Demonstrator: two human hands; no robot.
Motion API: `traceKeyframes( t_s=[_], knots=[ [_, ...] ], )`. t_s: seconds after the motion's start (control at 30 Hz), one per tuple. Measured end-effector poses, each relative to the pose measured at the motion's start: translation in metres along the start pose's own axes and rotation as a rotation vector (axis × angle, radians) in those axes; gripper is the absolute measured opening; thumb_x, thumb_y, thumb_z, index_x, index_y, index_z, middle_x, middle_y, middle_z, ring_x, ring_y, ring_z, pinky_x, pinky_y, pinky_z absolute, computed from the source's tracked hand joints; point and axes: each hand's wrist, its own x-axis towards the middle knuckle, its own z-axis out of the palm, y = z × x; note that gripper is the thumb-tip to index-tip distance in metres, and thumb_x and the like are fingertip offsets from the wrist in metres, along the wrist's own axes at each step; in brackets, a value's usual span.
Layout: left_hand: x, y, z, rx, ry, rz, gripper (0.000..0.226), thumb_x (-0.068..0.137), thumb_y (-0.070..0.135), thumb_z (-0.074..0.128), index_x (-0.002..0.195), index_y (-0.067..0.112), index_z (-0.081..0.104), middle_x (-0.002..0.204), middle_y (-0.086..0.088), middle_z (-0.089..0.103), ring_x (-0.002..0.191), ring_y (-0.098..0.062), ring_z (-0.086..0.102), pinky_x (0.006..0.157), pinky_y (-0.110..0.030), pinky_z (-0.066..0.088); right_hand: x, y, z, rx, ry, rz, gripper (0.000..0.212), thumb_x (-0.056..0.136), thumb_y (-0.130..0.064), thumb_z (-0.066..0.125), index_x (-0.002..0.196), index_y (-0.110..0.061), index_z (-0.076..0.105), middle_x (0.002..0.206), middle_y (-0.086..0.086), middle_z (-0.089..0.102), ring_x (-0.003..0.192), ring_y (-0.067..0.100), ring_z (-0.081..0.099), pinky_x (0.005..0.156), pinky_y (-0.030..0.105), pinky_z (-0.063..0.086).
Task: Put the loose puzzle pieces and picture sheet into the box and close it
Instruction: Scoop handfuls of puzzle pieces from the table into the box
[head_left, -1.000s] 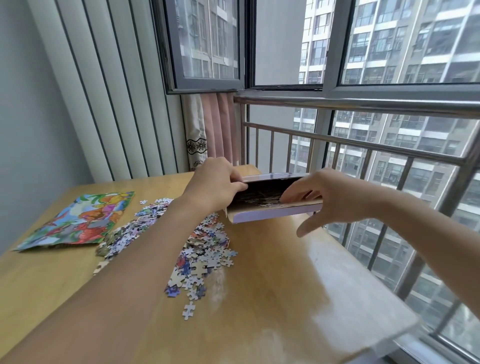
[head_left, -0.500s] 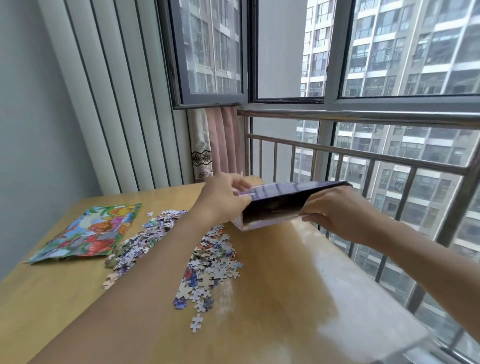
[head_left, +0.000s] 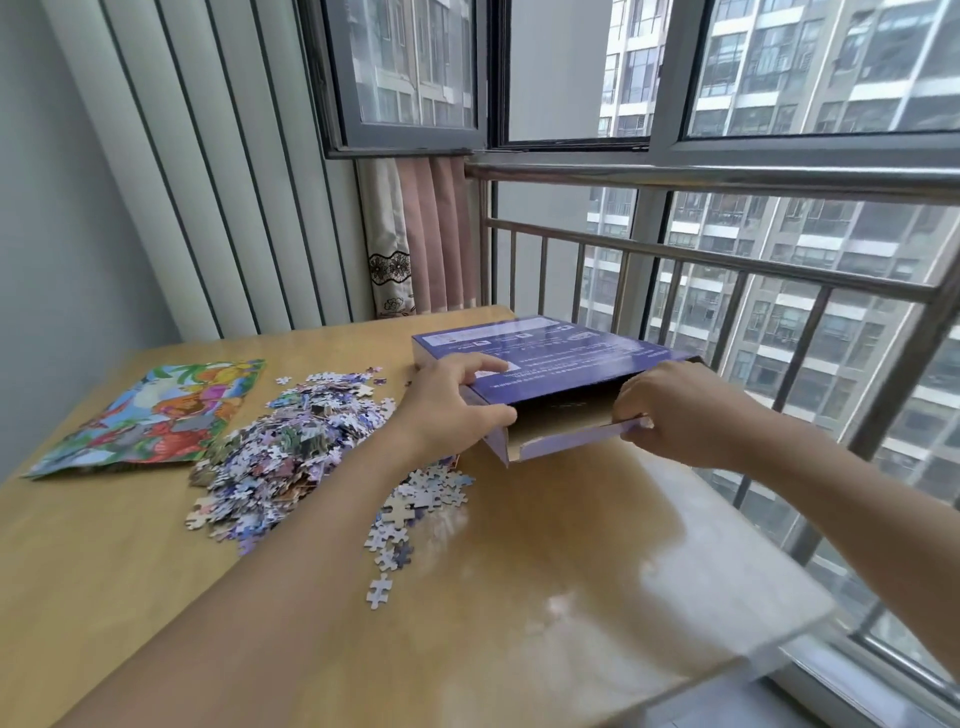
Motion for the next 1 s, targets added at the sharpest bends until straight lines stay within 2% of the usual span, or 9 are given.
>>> traceKeyframes(
  t_s=[0.17,0.33,0.4,0.53,0.63,0.67,0.77,0.9,1.0],
  knots=[
    [-0.015,-0.017,0.024,0.036,-0.117,0.014,0.055,0.075,0.018,0.079,0.126,0.034,0.063,0.131,0.01,0.055,0.122,-0.005,0.051,0.099,-0.037,0.051,-0.005,-0.017,0.007,-0.05,-0.314,0.032,0.008,0.071,-0.009,0.061,0.076,-0.014,0.064,0.065,0.0,0.053,0.056,0.017,0.037,0.046,0.028,0.024],
    [-0.029,-0.04,0.017,-0.035,-0.105,0.002,0.04,0.083,0.017,0.076,0.119,0.032,0.066,0.126,0.01,0.061,0.119,-0.003,0.055,0.092,-0.029,0.055,-0.004,-0.042,0.009,0.188,-0.562,0.012,0.014,0.075,-0.019,0.073,0.088,-0.024,0.074,0.083,-0.009,0.072,0.072,0.007,0.059,0.068,0.027,0.054],
    [-0.031,-0.05,-0.004,-0.028,0.037,-0.004,0.03,0.086,0.019,0.074,0.111,0.033,0.068,0.115,0.014,0.066,0.111,-0.001,0.06,0.087,-0.024,0.053,0.007,-0.059,-0.006,0.261,-0.509,0.011,0.009,0.083,-0.028,0.075,0.091,-0.03,0.071,0.088,-0.011,0.072,0.076,0.002,0.06,0.075,0.024,0.052],
    [-0.033,-0.073,-0.048,0.078,0.339,-0.028,0.022,0.087,0.021,0.072,0.109,0.026,0.072,0.109,0.01,0.07,0.102,-0.005,0.063,0.089,-0.029,0.053,0.049,-0.115,-0.028,0.749,-0.099,0.006,0.038,0.092,-0.031,0.071,0.128,-0.024,0.064,0.119,-0.008,0.069,0.107,0.006,0.064,0.092,0.02,0.051],
    [-0.045,-0.105,-0.078,0.248,0.475,-0.072,0.024,0.089,0.026,0.069,0.113,0.023,0.07,0.122,0.005,0.067,0.112,-0.015,0.059,0.093,-0.027,0.044,0.105,-0.167,-0.007,0.901,-0.254,0.153,0.058,0.098,-0.037,0.061,0.148,-0.012,0.044,0.147,0.004,0.051,0.13,0.02,0.052,0.101,0.033,0.045],
    [-0.049,-0.113,-0.082,0.297,0.494,-0.084,0.025,0.09,0.028,0.068,0.114,0.022,0.07,0.126,0.003,0.065,0.119,-0.018,0.057,0.097,-0.029,0.042,0.12,-0.177,0.005,0.894,-0.345,0.233,0.054,0.1,-0.039,0.056,0.142,-0.006,0.048,0.139,0.011,0.054,0.122,0.024,0.055,0.091,0.032,0.046],
    [-0.067,-0.145,-0.092,0.383,0.53,-0.076,0.025,0.091,0.029,0.068,0.113,0.018,0.07,0.128,-0.003,0.065,0.126,-0.024,0.054,0.106,-0.035,0.039,0.154,-0.197,0.029,0.781,-0.403,0.379,0.04,0.106,-0.037,0.044,0.081,-0.007,0.054,0.08,0.011,0.053,0.076,0.025,0.053,0.061,0.032,0.036],
    [-0.077,-0.175,-0.096,0.36,0.513,-0.025,0.022,0.089,0.027,0.071,0.108,0.016,0.071,0.116,-0.002,0.068,0.114,-0.023,0.06,0.1,-0.035,0.044,0.158,-0.212,0.04,0.714,-0.379,0.44,0.054,0.104,-0.042,0.042,0.131,0.003,0.053,0.125,0.024,0.063,0.118,0.035,0.061,0.092,0.039,0.052],
    [-0.075,-0.17,-0.089,0.336,0.459,0.031,0.021,0.089,0.026,0.07,0.108,0.016,0.071,0.116,-0.001,0.067,0.111,-0.019,0.06,0.096,-0.028,0.043,0.151,-0.216,0.04,0.864,-0.278,0.429,0.049,0.103,-0.037,0.046,0.116,0.008,0.062,0.115,0.031,0.064,0.108,0.042,0.063,0.078,0.037,0.047]
  ],
)
